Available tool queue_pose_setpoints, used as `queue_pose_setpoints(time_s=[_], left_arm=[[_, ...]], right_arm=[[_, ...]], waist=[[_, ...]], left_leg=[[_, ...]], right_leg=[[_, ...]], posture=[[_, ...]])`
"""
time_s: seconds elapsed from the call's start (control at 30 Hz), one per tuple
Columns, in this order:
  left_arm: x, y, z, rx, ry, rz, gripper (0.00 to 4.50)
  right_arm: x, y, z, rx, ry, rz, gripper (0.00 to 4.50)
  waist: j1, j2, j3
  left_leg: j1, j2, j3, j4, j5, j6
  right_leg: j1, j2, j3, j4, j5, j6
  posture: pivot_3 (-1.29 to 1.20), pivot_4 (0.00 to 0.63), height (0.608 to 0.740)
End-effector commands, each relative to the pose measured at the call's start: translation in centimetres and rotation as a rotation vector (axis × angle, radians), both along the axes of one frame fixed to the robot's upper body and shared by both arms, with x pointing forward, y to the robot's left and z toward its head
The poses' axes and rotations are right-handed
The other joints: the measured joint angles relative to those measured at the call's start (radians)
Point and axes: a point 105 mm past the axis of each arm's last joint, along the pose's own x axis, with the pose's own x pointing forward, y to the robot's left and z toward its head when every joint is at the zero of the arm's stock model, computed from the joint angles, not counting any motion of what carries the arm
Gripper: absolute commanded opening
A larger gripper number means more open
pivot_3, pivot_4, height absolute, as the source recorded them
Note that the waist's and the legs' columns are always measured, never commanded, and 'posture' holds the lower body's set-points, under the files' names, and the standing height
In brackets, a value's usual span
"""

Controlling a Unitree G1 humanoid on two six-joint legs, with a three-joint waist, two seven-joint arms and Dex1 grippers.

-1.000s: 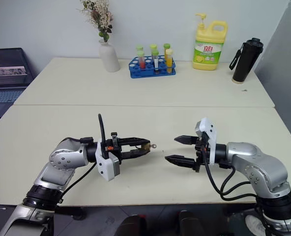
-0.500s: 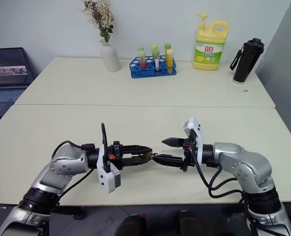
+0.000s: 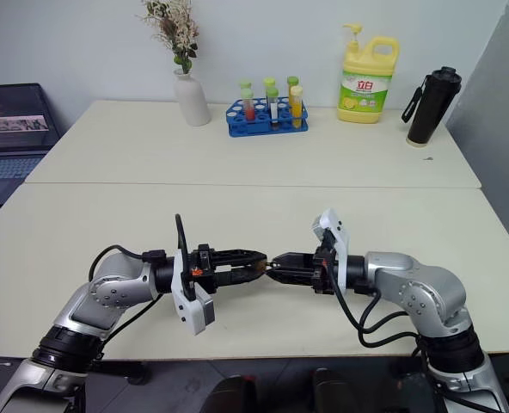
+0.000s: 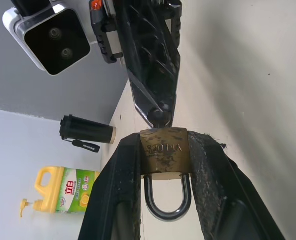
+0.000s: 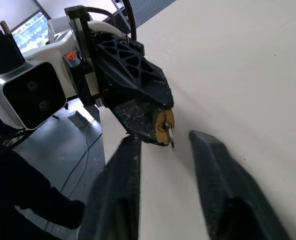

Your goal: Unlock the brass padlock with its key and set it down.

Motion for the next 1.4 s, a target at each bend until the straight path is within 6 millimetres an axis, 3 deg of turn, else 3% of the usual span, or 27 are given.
queue_pose_setpoints(time_s=[0.03,0.47,0.73,0.9,1.4], left_arm=[[0.0,-0.3,1.0,-0.027,-0.042,-0.016,0.97],[-0.7,-0.2,0.3,0.029,-0.066,-0.069,0.97],[-0.9,-0.4,0.7,0.018,-0.18,-0.095,0.97],[-1.0,-0.2,0.4,0.021,-0.194,-0.096,0.97],[-1.2,0.0,0.4,0.009,-0.206,-0.088,0.97]], right_arm=[[-0.2,0.3,1.0,0.018,-0.023,0.031,0.09],[-0.7,0.3,1.6,0.053,0.054,0.091,0.0],[0.4,-0.2,1.8,0.112,0.358,0.083,0.0],[1.0,-0.2,1.9,0.118,0.45,0.071,0.0],[0.9,0.1,2.1,0.111,0.498,0.083,0.0]], waist=[[0.0,0.0,0.0],[0.0,0.0,0.0],[0.0,0.0,0.0],[0.0,0.0,0.0],[-0.001,0.0,0.0]], left_leg=[[0.0,0.0,0.0,0.0,0.0,0.0],[0.0,0.0,0.0,0.0,0.0,0.0],[0.0,0.0,0.0,0.0,0.0,0.0],[0.0,0.0,0.0,0.0,0.0,0.0],[-0.001,0.0,0.0,-0.001,0.0,0.0]], right_leg=[[0.0,0.0,0.0,0.0,0.0,0.0],[0.0,0.0,0.0,0.0,0.0,0.0],[0.0,0.0,0.0,0.0,0.001,-0.001],[0.0,-0.001,0.0,0.0,0.003,-0.004],[-0.001,-0.001,0.0,0.0,0.001,-0.001]], posture=[[0.0,0.15,0.74],[0.0,0.15,0.74],[0.0,0.15,0.74],[0.0,0.15,0.74],[0.0,0.15,0.74]])
